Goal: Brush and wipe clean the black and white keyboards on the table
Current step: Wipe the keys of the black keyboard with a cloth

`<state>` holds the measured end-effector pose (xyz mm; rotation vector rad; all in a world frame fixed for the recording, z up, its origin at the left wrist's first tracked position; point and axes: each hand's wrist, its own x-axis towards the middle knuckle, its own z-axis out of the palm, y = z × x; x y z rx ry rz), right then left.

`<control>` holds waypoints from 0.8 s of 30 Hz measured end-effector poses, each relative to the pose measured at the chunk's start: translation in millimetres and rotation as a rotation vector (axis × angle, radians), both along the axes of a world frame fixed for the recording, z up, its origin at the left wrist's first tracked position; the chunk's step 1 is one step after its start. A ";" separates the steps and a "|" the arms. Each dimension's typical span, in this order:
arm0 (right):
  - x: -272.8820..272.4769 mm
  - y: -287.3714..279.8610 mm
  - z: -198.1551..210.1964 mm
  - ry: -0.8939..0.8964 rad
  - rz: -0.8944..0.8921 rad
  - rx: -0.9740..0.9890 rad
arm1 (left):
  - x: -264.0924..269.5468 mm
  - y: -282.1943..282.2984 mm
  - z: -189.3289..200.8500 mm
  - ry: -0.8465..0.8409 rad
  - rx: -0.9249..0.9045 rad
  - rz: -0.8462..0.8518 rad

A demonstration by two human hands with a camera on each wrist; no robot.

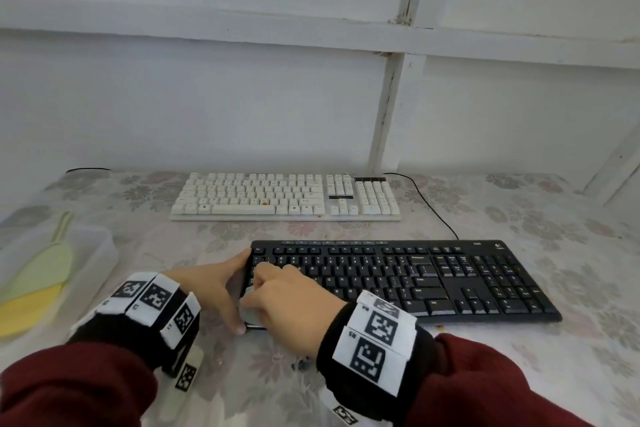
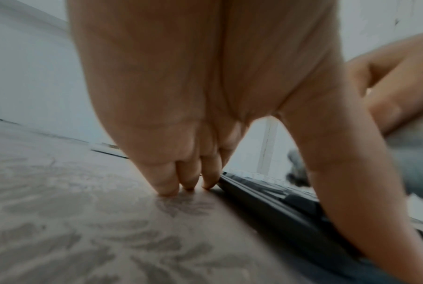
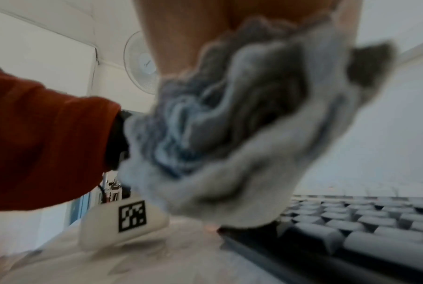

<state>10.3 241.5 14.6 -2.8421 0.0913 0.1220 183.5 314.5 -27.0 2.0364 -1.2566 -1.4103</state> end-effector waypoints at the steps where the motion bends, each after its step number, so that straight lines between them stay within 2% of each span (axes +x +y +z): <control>1: 3.5 2.1 -5.6 0.013 -0.009 -0.001 | -0.7 -0.1 2.0 -0.014 -0.007 -0.017; 6: 12.2 12.0 -15.0 0.036 -0.097 -0.034 | 0.2 1.0 0.0 -0.109 0.021 -0.005; 10: 7.1 6.4 -5.9 0.075 -0.080 -0.048 | 3.8 0.4 -6.4 -0.024 -0.022 -0.015; 14: -7.6 -10.4 -0.3 0.124 -0.167 -0.014 | 4.8 -0.6 -7.2 0.018 -0.058 -0.018; 24: -69.9 -69.5 -8.1 0.136 -0.221 -0.189 | 18.5 1.8 -24.9 -0.022 -0.029 -0.005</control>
